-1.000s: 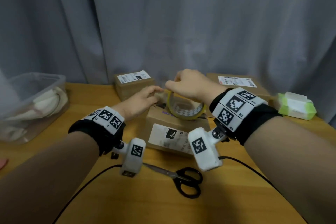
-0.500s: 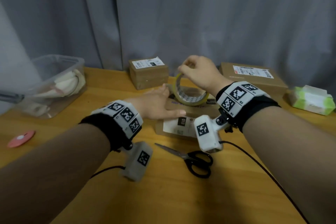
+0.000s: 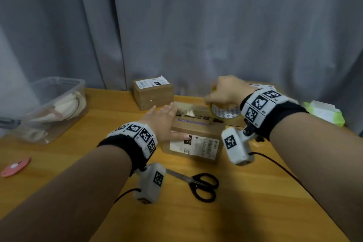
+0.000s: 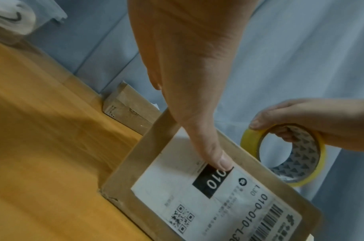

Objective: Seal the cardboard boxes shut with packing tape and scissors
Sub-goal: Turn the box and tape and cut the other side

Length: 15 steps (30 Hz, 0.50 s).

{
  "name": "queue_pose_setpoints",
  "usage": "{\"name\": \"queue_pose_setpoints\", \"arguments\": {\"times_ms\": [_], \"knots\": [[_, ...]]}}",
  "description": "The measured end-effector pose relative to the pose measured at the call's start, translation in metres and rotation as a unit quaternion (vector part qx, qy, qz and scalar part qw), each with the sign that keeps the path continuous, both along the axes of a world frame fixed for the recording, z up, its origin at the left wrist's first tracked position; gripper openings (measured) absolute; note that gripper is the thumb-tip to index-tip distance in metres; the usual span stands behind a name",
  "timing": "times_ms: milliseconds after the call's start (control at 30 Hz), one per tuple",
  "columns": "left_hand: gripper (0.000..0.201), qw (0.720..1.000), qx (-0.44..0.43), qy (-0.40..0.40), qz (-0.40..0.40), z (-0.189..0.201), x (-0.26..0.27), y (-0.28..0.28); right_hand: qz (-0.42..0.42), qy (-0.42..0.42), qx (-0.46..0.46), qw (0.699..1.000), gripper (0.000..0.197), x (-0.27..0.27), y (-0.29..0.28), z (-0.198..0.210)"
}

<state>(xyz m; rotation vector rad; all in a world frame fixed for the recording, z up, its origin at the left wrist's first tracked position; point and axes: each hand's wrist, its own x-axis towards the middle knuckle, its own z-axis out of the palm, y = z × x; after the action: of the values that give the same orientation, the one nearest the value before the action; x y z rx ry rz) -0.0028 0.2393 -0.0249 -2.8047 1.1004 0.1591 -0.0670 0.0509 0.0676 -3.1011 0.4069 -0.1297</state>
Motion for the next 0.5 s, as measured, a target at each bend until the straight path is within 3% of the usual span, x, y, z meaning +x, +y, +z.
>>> {"name": "queue_pose_setpoints", "arguments": {"times_ms": [67, 133, 233, 367, 500], "knots": [[0.114, 1.000, 0.021, -0.002, 0.002, 0.004, -0.003, -0.003, 0.013, -0.011, -0.014, 1.000, 0.054, -0.005, -0.009, -0.007], [0.116, 0.999, 0.046, 0.001, 0.002, 0.009, -0.005, -0.006, 0.011, -0.072, 0.093, 0.993, 0.059, -0.012, -0.017, -0.011], [0.120, 0.997, 0.081, -0.008, 0.015, 0.016, -0.008, -0.013, 0.006, -0.128, 0.253, 0.959, 0.061, -0.023, -0.030, -0.025], [0.117, 0.997, 0.073, -0.013, -0.002, 0.015, -0.017, -0.030, 0.008, -0.146, 0.258, 0.955, 0.057, -0.021, -0.031, -0.043], [0.117, 0.999, 0.009, 0.011, -0.039, 0.006, -0.023, -0.047, 0.004, -0.151, 0.251, 0.956, 0.053, -0.014, -0.022, -0.040]]}}
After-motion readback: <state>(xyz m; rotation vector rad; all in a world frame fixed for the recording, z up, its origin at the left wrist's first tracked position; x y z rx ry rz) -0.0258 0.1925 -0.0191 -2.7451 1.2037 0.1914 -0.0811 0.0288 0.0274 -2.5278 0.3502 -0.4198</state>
